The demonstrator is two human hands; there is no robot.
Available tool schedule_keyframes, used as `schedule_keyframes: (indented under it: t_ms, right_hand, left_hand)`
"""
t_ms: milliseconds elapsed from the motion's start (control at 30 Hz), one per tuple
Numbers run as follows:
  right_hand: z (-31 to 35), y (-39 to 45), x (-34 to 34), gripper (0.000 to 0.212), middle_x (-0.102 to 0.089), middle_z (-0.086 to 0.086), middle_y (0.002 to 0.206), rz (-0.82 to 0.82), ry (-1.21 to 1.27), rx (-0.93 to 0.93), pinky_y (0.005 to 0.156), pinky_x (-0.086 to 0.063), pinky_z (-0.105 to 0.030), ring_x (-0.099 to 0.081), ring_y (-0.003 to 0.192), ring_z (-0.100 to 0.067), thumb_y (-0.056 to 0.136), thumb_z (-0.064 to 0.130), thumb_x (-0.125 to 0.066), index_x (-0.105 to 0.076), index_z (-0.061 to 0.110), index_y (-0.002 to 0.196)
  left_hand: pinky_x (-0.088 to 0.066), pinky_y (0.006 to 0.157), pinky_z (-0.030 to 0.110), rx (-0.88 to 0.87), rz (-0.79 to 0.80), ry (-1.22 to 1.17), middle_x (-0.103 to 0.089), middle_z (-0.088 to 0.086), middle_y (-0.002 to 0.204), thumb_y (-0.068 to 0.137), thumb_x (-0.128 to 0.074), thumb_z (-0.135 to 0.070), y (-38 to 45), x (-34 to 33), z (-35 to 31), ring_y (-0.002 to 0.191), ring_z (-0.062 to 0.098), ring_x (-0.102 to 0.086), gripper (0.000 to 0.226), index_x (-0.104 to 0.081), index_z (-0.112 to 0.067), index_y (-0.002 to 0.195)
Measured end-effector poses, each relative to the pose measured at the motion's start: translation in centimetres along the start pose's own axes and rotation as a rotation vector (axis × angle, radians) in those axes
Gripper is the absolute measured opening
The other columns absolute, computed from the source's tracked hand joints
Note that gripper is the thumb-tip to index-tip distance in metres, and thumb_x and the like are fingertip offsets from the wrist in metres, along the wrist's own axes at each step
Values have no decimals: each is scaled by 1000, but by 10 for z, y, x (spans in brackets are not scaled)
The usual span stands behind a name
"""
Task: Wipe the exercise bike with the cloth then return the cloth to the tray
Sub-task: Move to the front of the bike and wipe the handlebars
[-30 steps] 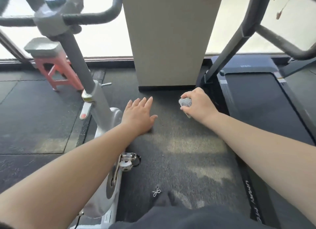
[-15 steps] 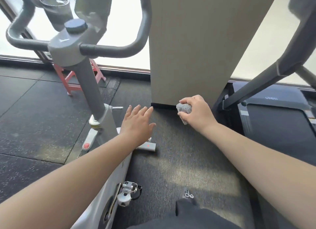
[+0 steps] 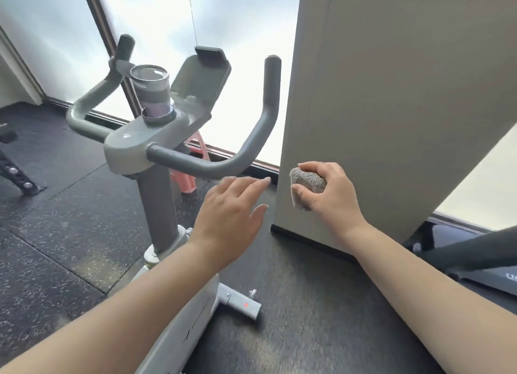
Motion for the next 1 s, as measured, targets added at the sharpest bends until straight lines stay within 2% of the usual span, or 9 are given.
schedule_keyframes:
  t_ms: [67,233,300,367,433,633,800,867,1000]
  right_hand:
    - [2,17,4,36,-54,8,113,-4,47,21,82,-33,4,-51,103,-3,79,23,-74,-65,25,113]
    - [12,56,11,36,-57,11,117,8,138,53,84,-36,1,-52,104,3,78,25,-75,-64,30,113]
    - [18,74,15,37,-59,11,118,-2,182,67,91,-44,-11,-54,106,2,78,25,-75,-64,32,113]
    - [23,91,18,38,-61,10,118,-24,223,67,94,-50,-27,-58,105,-4,77,26,-76,-64,33,112]
    - [30,108,20,37,-63,11,114,-47,251,69,90,-53,-33,-62,102,-7,76,26,-77,-64,35,110]
    - [44,146,19,37,-65,15,103,-78,269,76,73,-53,-14,-62,86,1,76,19,-78,-61,33,106]
    - [55,171,18,26,-69,8,98,-144,333,87,64,-53,-18,-63,80,-4,76,14,-77,-65,29,95]
    - [58,179,17,24,-70,6,96,-147,403,85,60,-52,-18,-63,77,-4,77,11,-76,-67,27,94]
    - [59,190,13,22,-67,4,98,-107,441,90,63,-56,-25,-64,80,-9,83,10,-71,-66,24,100]
  left_hand:
    - [-38,97,37,45,-54,-38,-61,-3,122,88,-49,-36,13,6,-1,111,22,-50,45,-56,-20,129]
    - [-34,106,37,177,-97,-124,-53,-4,132,87,-54,-41,51,25,18,120,18,-41,52,-49,-26,136]
    - [-32,107,35,245,-93,-171,-49,-7,136,89,-56,-41,71,34,29,125,17,-38,52,-45,-30,138]
    - [-26,104,25,291,-89,-225,-47,-10,136,88,-60,-37,91,40,39,129,13,-35,54,-42,-32,140]
    - [-25,103,22,299,-63,-271,-46,-13,134,87,-62,-36,111,41,48,128,9,-36,57,-41,-34,140]
    - [-42,95,22,281,118,-516,-52,-21,130,85,-67,-34,169,29,75,113,-4,-51,61,-39,-42,138]
    - [-52,92,29,267,211,-705,-59,-17,125,86,-68,-29,214,22,94,97,-5,-64,54,-46,-43,133]
    - [-52,92,31,283,221,-748,-63,-14,122,85,-69,-29,228,20,100,96,-3,-66,53,-49,-40,133]
    - [-54,89,31,330,275,-868,-71,-13,108,83,-72,-26,245,16,106,94,3,-68,50,-54,-33,130]
Point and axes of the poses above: each hand's wrist, its own y-axis towards the middle knuckle, its own x-axis out of the back of the hand, z = x × y, the point moved 2 cm from there along y, towards the middle knuckle
